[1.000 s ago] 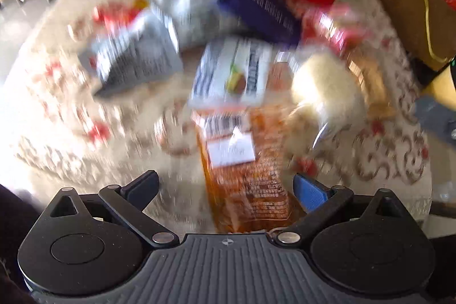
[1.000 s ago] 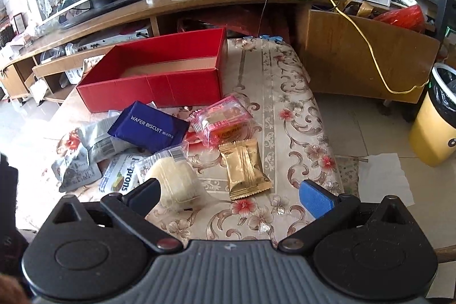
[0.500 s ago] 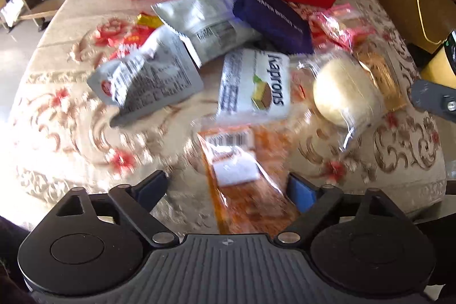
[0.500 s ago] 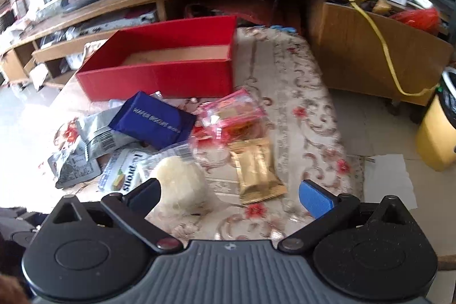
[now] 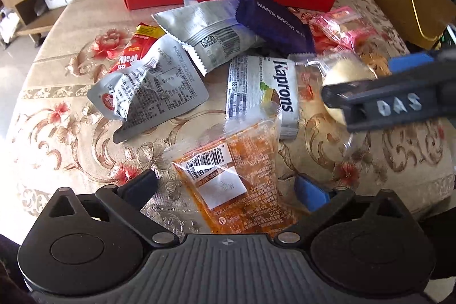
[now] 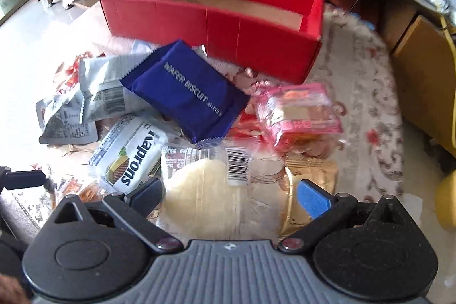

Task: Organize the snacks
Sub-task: 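Grasp the orange pastry packet with left tool while right tool grasps the white bun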

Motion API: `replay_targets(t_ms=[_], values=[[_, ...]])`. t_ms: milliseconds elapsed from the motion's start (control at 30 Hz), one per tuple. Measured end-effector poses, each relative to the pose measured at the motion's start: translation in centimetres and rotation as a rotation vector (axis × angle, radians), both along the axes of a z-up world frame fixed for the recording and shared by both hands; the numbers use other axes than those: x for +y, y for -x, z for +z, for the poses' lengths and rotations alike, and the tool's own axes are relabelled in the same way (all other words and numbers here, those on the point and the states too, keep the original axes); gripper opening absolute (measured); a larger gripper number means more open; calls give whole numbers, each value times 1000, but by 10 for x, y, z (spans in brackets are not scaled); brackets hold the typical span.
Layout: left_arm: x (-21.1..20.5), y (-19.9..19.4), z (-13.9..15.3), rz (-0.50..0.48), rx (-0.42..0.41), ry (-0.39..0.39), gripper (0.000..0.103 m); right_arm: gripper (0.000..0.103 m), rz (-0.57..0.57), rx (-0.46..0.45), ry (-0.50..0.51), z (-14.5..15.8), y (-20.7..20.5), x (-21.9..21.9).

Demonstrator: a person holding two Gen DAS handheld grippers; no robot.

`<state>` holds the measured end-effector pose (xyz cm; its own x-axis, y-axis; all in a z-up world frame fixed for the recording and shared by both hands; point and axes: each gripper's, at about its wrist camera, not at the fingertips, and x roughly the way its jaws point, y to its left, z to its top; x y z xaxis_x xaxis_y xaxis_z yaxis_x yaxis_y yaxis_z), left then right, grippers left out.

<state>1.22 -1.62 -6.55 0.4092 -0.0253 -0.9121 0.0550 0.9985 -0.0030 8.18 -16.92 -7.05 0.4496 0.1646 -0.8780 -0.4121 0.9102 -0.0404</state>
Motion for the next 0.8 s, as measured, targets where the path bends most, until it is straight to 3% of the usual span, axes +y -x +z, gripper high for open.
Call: replay_targets(t_ms=[100, 367, 400, 467, 500, 533, 633, 800], values=[[-9, 3, -4, -21, -13, -47, 103, 103, 6, 83, -19, -16, -6, 1], [-5, 0, -3, -24, -4, -38, 103, 103, 19, 71, -14, -21, -4, -1], [-5, 0, -3, -29, -1, -37, 103, 101, 12, 73, -15, -20, -4, -1], [-3, 1, -2, -37, 1, -28, 101, 86, -10, 62, -20, -13, -2, -5], [-1, 1, 0, -32, -2, -24, 99, 70, -15, 52, -23, -9, 3, -8], [1, 2, 1, -23, -5, -21, 96, 61, -20, 42, -27, -6, 5, -10], [6, 2, 7, 0, -19, -18, 81, 59, -20, 37, -34, -5, 10, -12], [10, 0, 12, 19, -19, 0, 70, 59, -15, -10, -65, 10, 18, -12]])
